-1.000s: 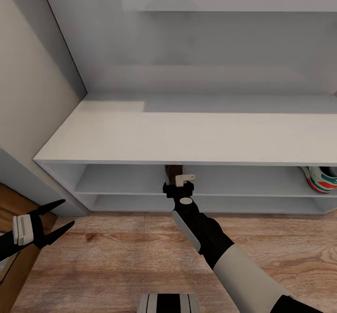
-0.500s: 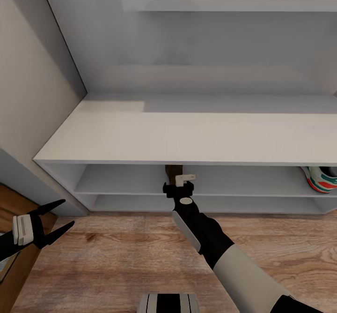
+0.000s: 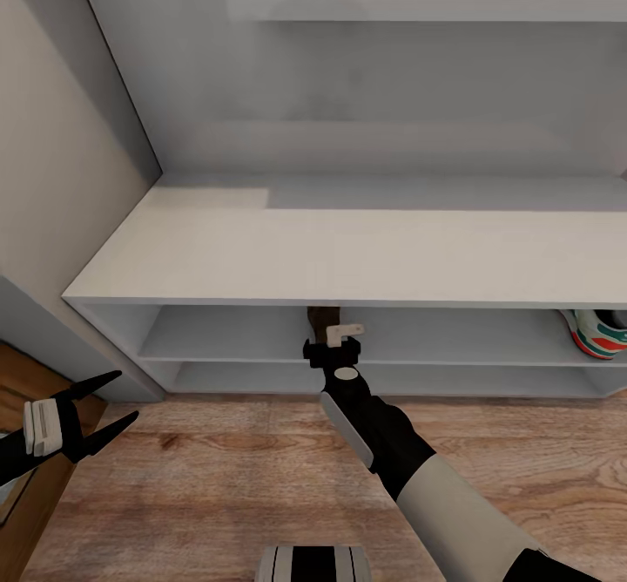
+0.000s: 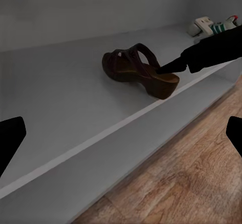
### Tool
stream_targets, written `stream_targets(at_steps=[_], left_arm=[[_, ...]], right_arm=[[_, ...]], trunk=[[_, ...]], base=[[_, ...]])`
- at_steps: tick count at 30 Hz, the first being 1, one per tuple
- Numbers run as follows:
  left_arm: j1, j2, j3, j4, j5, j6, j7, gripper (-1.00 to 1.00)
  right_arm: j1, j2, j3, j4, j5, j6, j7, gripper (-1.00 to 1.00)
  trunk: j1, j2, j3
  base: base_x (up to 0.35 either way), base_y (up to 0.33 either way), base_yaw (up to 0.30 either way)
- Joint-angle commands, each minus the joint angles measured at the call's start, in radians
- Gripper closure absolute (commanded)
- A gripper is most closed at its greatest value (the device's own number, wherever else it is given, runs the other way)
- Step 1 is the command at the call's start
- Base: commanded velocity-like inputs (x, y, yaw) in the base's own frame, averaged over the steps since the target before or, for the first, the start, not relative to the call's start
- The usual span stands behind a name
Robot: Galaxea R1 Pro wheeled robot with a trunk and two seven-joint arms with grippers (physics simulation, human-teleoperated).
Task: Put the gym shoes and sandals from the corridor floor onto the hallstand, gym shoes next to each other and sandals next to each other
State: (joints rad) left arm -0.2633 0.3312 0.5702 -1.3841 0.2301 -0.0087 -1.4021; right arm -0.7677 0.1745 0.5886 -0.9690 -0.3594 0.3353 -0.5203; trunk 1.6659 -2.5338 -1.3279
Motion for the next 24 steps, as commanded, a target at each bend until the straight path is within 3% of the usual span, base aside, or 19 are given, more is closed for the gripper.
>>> stream_targets(at_steps=[1,8,24], left_arm=[[-0.001,0.000,0.000,0.000,0.002,-0.001,-0.003,-1.00],[-0.001,0.000,0.000,0.000,0.002,-0.001,-0.002,-1.00],[-0.001,0.000,0.001,0.000,0.002,-0.002,-0.001,-1.00]], right_arm=[[-0.001,0.000,0.002,-0.001,-0.006,0.004,-0.007,-1.00],[-0.001,0.000,0.002,-0.001,-0.006,0.004,-0.007,-1.00],[-0.001,0.000,0.002,-0.001,-0.006,0.004,-0.007,-1.00]], trunk=[[0.000,0.000,-0.001],[0.000,0.000,-0.001],[0.000,0.000,-0.001]], base=[[0.000,0.000,0.000],[-0.012,0.000,0.000],[-0.132,0.000,0.000]])
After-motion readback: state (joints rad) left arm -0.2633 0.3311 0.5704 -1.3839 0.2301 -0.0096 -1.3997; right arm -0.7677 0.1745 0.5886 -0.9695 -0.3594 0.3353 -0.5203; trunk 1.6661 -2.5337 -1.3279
